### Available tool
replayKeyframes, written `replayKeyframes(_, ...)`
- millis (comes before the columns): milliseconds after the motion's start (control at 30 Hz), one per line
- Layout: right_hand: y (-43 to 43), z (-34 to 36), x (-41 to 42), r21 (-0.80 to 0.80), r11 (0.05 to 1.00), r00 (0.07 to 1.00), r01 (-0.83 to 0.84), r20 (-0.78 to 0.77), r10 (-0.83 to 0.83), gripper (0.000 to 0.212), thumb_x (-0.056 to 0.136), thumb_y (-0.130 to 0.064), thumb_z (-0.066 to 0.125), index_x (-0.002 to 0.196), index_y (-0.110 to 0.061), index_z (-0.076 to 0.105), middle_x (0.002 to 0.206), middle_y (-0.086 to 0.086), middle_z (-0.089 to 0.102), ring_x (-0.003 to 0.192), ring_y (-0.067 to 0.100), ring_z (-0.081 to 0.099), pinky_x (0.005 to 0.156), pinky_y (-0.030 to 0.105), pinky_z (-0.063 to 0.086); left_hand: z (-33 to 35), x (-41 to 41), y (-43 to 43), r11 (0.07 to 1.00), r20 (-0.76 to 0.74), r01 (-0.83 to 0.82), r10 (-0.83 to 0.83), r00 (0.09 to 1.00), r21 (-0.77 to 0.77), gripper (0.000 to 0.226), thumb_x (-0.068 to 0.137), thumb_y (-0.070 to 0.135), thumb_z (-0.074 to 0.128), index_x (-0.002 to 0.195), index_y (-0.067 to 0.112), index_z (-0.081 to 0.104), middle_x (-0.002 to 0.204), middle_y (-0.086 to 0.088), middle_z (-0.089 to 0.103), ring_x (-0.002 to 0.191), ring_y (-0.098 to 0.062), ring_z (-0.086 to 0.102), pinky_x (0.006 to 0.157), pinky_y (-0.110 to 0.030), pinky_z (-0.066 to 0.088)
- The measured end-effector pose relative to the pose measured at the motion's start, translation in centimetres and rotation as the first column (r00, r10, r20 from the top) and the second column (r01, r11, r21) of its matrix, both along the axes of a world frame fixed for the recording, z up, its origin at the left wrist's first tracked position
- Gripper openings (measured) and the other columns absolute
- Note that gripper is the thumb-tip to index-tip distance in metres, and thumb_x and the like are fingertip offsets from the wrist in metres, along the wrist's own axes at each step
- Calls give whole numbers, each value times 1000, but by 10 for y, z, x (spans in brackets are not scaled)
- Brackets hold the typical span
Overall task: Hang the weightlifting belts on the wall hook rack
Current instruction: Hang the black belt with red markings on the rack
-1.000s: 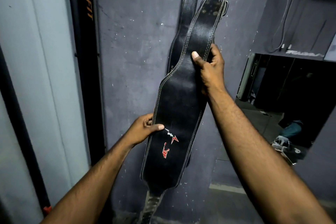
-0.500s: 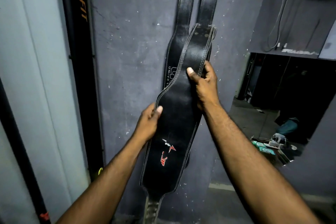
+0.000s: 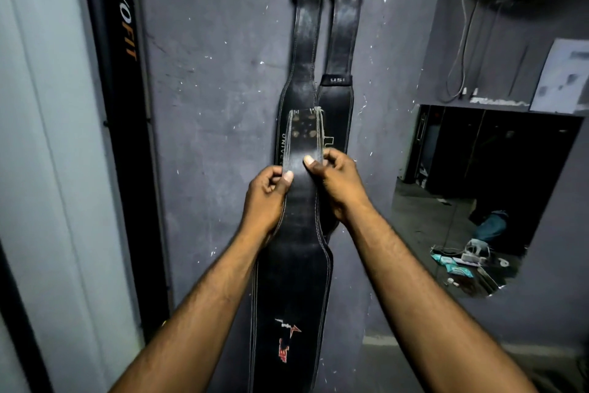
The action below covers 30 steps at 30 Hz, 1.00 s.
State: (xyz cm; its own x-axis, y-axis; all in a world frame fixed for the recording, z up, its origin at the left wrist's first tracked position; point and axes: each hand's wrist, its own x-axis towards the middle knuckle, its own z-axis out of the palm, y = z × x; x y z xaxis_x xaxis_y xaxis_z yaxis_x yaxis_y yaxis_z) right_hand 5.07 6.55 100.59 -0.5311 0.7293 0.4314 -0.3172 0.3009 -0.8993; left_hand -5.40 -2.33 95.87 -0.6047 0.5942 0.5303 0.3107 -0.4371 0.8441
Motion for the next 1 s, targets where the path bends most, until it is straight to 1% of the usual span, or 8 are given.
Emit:
replayKeyframes(100, -3, -15, -1, 97, 995, 993, -16, 118, 5, 19, 84, -20, 72, 97, -7, 65, 88, 18, 64, 83, 28, 57, 90, 55, 51, 25, -7, 5, 997, 72, -79, 77, 994, 23, 10, 94, 20, 66, 85, 21, 62, 75, 8, 61, 75, -8, 55, 75, -27, 45)
replayKeyframes(267, -7, -24, -1, 267, 963, 974, 18, 213, -78, 20, 89, -10, 66, 108, -14, 61, 96, 11, 65, 88, 33, 61, 93, 52, 54, 13, -17, 2, 998, 119, -56, 55, 991, 5, 28, 88, 3, 69, 112, 17, 62, 81, 2, 63, 77, -12, 62, 76, -28, 53)
replayKeyframes(400, -13, -33, 0, 363, 916, 937, 172, 225, -266, 36, 89, -14, 68, 117, -25, 48, 78, 6, 56, 66, 12, 52, 66, 30, 51, -8, -20, 3, 997, 88, -55, 59, 994, -46, 32, 86, 14, 72, 116, 22, 66, 102, -7, 73, 99, -27, 71, 93, -50, 58)
replayKeyframes(533, -21, -42, -5, 360, 911, 932, 201, 217, -291, 71, 88, -10, 69, 142, -36, 29, 67, -5, 50, 55, 5, 48, 51, 17, 42, -1, -22, -2, 990, 39, -117, 120, 992, -82, 33, 88, 17, 70, 111, 39, 62, 98, -5, 72, 95, -25, 71, 89, -50, 59)
replayKeyframes(700, -22, -37, -20, 413, 897, 933, 155, 237, -270, 93, 86, -12, 71, 149, -55, 18, 104, 20, 65, 71, 14, 54, 71, 37, 57, 7, -40, -9, 980, 24, -171, 174, 984, -107, 46, 83, 18, 75, 119, 36, 52, 91, -8, 73, 90, -26, 71, 88, -46, 57)
replayKeyframes(800, -23, -31, -31, 417, 904, 949, 100, 232, -212, 92, 86, -13, 73, 150, -54, 21, 124, 8, 63, 78, 7, 55, 75, 28, 55, 14, -57, -12, 986, 37, -134, 138, 990, -97, 47, 81, 12, 76, 115, 37, 54, 99, -4, 75, 94, -22, 72, 91, -50, 58)
replayKeyframes(900, -22, -21, -44, 399, 916, 963, 29, 235, -133, 93, 87, -10, 71, 154, -46, 18, 159, -13, 32, 117, 2, 55, 93, 14, 48, 26, -75, -9, 993, 37, -107, 109, 993, -53, 51, 77, 6, 78, 115, 35, 61, 113, 2, 73, 99, -19, 72, 88, -49, 60)
replayKeyframes(1000, -15, -10, -51, 369, 929, 958, 8, 263, -113, 96, 88, -9, 71, 154, -47, 12, 144, -9, 45, 97, 0, 54, 91, 22, 52, 38, -88, 0, 998, 30, -56, 57, 998, -9, 60, 77, -2, 77, 128, 24, 62, 124, 3, 69, 101, -18, 72, 89, -48, 60)
